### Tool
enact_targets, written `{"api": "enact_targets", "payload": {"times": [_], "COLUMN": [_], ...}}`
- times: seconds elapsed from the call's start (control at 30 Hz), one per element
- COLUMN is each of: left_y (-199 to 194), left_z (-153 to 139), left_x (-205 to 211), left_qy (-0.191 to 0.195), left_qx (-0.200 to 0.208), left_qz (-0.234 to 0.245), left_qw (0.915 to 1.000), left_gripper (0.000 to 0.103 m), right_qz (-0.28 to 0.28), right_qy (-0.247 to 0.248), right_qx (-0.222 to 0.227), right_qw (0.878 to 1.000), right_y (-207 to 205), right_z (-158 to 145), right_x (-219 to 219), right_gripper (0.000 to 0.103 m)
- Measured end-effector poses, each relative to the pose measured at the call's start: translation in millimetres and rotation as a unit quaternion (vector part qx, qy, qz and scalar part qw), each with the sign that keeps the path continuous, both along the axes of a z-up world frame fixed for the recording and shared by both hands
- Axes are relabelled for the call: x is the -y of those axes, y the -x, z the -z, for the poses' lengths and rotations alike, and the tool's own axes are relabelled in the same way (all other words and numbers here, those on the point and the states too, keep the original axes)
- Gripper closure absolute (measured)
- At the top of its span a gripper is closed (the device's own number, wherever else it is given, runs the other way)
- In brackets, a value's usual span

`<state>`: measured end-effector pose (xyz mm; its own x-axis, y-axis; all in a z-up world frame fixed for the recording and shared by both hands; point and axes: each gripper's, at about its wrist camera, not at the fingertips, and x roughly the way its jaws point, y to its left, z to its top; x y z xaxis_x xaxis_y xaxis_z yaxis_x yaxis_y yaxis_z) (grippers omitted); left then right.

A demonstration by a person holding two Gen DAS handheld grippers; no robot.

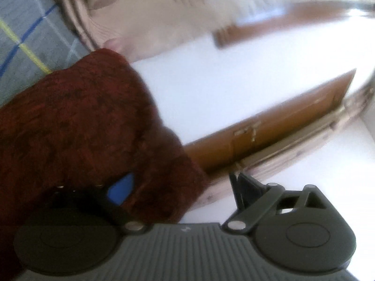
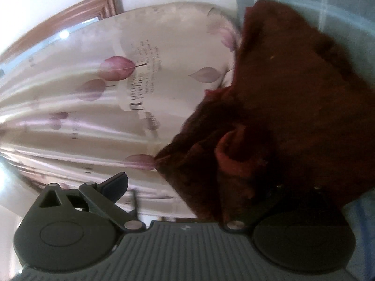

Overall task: Fold small clothes
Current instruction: 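Lift the sweater hem with the right gripper and fold it over toward the left gripper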

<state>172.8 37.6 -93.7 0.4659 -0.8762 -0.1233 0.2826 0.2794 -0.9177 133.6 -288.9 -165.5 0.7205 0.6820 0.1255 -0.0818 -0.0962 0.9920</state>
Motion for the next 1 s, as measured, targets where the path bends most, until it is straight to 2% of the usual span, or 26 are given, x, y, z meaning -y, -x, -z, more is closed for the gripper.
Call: {"api": "enact_targets", "payload": {"times": [0.1, 0.2, 0.3, 0.33, 0.37, 0.4, 0.47, 0.57, 0.6, 0.7, 0.73, 0.83, 0.9, 1.0], "left_y": [6, 5, 9, 12, 14, 16, 23, 31, 33, 33, 31, 25, 21, 13], "left_z": [10, 15, 20, 19, 18, 17, 11, -9, -16, -33, -33, -23, -16, -10], "left_x": [-5, -3, -3, -4, -7, -10, -20, -41, -46, -56, -55, -47, -36, -10], "left_qy": [0.024, 0.039, 0.04, 0.038, 0.038, 0.043, 0.061, 0.051, 0.035, -0.049, -0.063, -0.054, -0.053, -0.066], "left_qx": [-0.013, -0.011, -0.003, 0.0, -0.004, -0.013, -0.027, -0.021, -0.01, 0.024, 0.026, 0.012, 0.007, 0.017], "left_qz": [-0.006, -0.01, -0.012, -0.017, -0.021, -0.022, -0.021, -0.03, -0.036, -0.056, -0.058, -0.049, -0.044, -0.029], "left_qw": [0.9996, 0.9991, 0.9991, 0.9991, 0.9991, 0.9987, 0.9976, 0.998, 0.9987, 0.9969, 0.996, 0.9973, 0.9976, 0.9972], "left_gripper": [0.007, 0.007, 0.007, 0.007, 0.007, 0.007, 0.007, 0.006, 0.006, 0.005, 0.005, 0.004, 0.004, 0.004], "right_qz": [-0.001, 0.006, 0.019, 0.023, 0.025, 0.027, 0.032, 0.027, 0.026, 0.012, 0.009, 0.015, 0.022, 0.017], "right_qy": [0.016, 0.056, 0.112, 0.13, 0.146, 0.167, 0.196, 0.235, 0.247, 0.284, 0.294, 0.325, 0.339, 0.341], "right_qx": [0.003, 0.001, 0.0, -0.001, -0.007, -0.016, -0.019, -0.01, -0.006, 0.02, 0.033, 0.087, 0.11, 0.113], "right_qw": [1.0, 0.998, 0.993, 0.991, 0.989, 0.985, 0.98, 0.972, 0.969, 0.959, 0.955, 0.942, 0.934, 0.933], "right_y": [1, 0, 4, 4, 4, 3, 2, -10, -17, -45, -52, -78, -96, -123], "right_z": [-1, -10, -23, -27, -30, -32, -32, -38, -41, -62, -71, -107, -120, -110], "right_x": [0, -6, -14, -17, -18, -20, -19, -13, -9, 3, 6, 22, 38, 63], "right_gripper": [0.0, 0.003, 0.017, 0.03, 0.051, 0.058, 0.067, 0.073, 0.074, 0.076, 0.076, 0.077, 0.077, 0.077]}}
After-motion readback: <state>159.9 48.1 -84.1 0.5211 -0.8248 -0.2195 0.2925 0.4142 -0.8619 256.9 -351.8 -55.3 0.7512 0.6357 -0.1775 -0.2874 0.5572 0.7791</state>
